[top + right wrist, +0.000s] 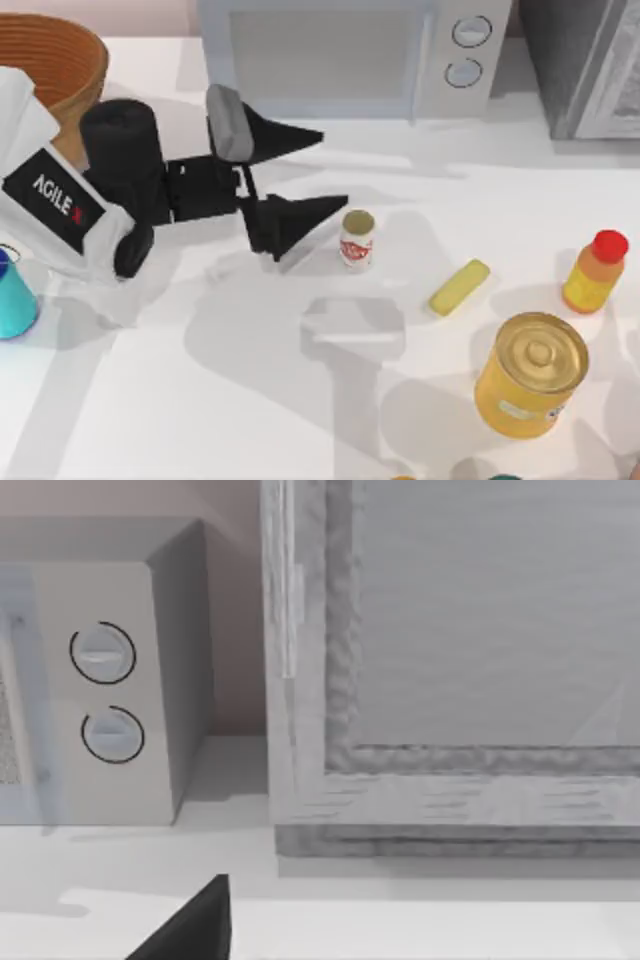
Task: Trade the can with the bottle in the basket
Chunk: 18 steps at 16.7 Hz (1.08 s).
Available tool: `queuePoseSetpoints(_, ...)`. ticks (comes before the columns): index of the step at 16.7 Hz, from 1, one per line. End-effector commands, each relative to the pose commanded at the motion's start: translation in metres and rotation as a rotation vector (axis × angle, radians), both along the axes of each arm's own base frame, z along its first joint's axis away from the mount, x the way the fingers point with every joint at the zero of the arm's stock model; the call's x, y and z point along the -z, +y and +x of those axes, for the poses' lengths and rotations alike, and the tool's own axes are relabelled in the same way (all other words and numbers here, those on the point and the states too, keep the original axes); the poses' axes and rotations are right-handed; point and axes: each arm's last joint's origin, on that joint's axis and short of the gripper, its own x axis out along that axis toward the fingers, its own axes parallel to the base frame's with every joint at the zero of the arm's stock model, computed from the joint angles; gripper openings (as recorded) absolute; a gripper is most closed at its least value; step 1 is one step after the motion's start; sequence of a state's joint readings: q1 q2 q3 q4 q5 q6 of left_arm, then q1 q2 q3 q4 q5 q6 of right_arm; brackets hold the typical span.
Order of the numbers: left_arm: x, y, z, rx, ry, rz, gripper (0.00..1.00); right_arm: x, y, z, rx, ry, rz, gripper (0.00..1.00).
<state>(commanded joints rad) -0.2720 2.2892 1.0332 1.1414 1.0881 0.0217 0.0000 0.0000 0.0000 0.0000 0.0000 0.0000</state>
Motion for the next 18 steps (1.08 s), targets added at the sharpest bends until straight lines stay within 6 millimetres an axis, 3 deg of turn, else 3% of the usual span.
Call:
queuePoseSetpoints(5,-0.071,0.046,-0.032,-0.292,0.057,0.041,1.0,0.0,0.0,0.0,0.0,0.0,0.0,1.0)
queuePoseSetpoints(10,-0.131,0.089,-0.104,-0.617,0.066,0.079,1.0,0.0,0.0,0.0,0.0,0.0,0.0,1.0)
queuePoseSetpoints(14,-0.149,0.111,-0.176,-0.863,0.039,0.095,1.0,0.0,0.0,0.0,0.0,0.0,0.0,1.0)
queuePoseSetpoints(18,-0.137,0.124,-0.236,-1.07,-0.009,0.09,1.0,0.0,0.0,0.0,0.0,0.0,0.0,1.0)
